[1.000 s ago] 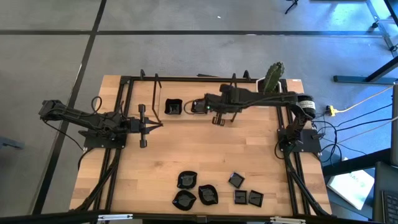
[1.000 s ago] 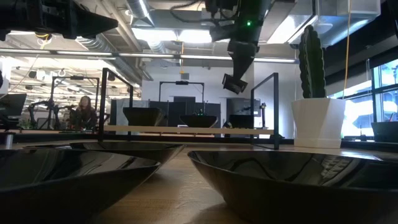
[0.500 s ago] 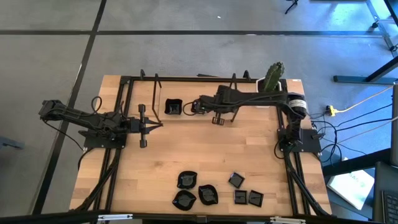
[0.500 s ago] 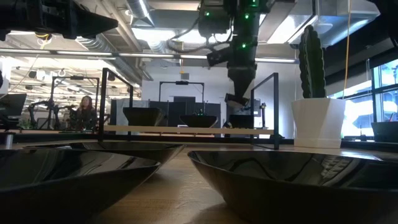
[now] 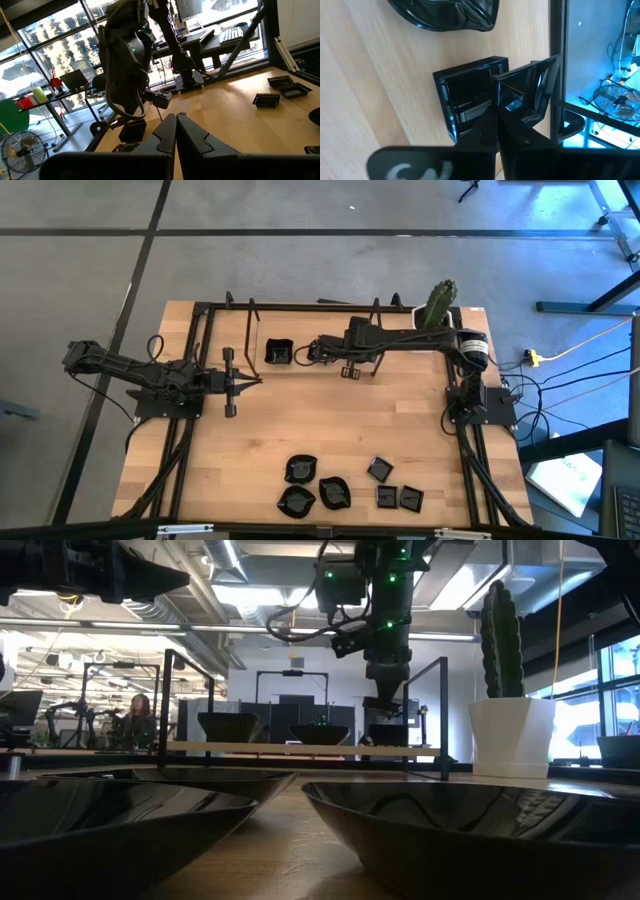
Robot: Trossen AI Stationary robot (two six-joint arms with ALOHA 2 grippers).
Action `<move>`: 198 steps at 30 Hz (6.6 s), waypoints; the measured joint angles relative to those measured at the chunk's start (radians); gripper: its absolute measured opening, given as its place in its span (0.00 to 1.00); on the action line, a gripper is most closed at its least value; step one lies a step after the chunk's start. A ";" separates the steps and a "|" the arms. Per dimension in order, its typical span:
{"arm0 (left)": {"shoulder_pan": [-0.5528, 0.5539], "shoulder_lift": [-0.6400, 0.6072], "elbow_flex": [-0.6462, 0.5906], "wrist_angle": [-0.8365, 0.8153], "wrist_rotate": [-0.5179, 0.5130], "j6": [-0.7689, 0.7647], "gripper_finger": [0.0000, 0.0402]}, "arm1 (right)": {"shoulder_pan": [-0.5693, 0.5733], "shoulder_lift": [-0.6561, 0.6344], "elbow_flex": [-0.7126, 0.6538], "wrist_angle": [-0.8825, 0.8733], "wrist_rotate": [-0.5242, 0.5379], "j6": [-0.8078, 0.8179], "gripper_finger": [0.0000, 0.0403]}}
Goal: Pick & Place Mini shaped plates
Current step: Stack the square plate on the top of the square plate on the shelf
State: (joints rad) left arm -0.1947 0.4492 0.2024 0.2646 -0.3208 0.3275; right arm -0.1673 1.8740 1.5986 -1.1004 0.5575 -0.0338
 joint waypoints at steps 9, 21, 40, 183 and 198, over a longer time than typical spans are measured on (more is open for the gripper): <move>0.000 0.000 0.000 0.000 0.000 0.000 0.01 | 0.001 0.004 0.000 -0.007 -0.012 0.004 0.01; 0.000 0.000 0.000 -0.001 0.000 0.000 0.01 | 0.001 0.071 0.000 -0.011 0.048 -0.005 0.01; 0.000 0.000 0.000 -0.003 0.000 0.000 0.02 | 0.002 0.071 0.047 -0.059 -0.032 -0.013 0.23; 0.000 0.000 0.000 -0.004 0.000 0.008 0.02 | -0.085 0.127 0.146 -0.071 -0.129 -0.087 0.25; 0.000 0.000 0.000 -0.004 0.000 0.008 0.01 | -0.037 0.126 0.332 -0.175 -0.057 -0.087 0.25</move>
State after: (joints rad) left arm -0.1947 0.4495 0.2024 0.2607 -0.3210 0.3359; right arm -0.2039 1.9995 1.9306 -1.2754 0.5008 -0.1208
